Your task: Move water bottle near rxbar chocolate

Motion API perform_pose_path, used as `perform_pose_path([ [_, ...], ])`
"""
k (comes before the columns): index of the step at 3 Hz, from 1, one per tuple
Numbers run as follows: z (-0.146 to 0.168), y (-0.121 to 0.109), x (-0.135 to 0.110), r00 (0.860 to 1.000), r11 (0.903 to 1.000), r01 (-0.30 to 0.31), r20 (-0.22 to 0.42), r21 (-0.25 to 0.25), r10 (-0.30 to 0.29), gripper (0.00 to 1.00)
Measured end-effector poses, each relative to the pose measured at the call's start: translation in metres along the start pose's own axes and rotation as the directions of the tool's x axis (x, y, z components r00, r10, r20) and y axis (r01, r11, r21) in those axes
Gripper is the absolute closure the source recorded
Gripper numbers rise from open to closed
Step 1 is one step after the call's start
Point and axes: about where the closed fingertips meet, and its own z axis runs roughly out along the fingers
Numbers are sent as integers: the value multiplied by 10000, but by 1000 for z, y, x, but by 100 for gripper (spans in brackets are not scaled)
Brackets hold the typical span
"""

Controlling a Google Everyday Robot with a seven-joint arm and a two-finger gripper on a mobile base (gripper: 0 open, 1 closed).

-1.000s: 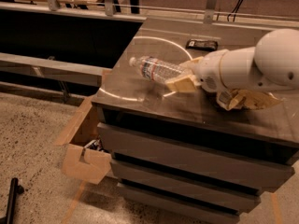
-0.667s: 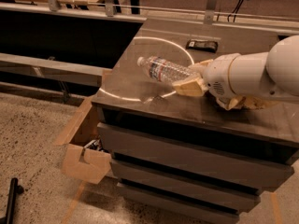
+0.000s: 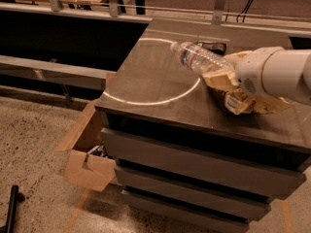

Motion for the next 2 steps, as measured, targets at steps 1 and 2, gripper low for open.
perform_pose_path([
  [1, -27, -35, 4, 9999, 9904, -7, -126, 1379, 25, 100],
  [2, -53, -67, 14, 9993, 9675, -97, -313, 2526, 182, 100],
])
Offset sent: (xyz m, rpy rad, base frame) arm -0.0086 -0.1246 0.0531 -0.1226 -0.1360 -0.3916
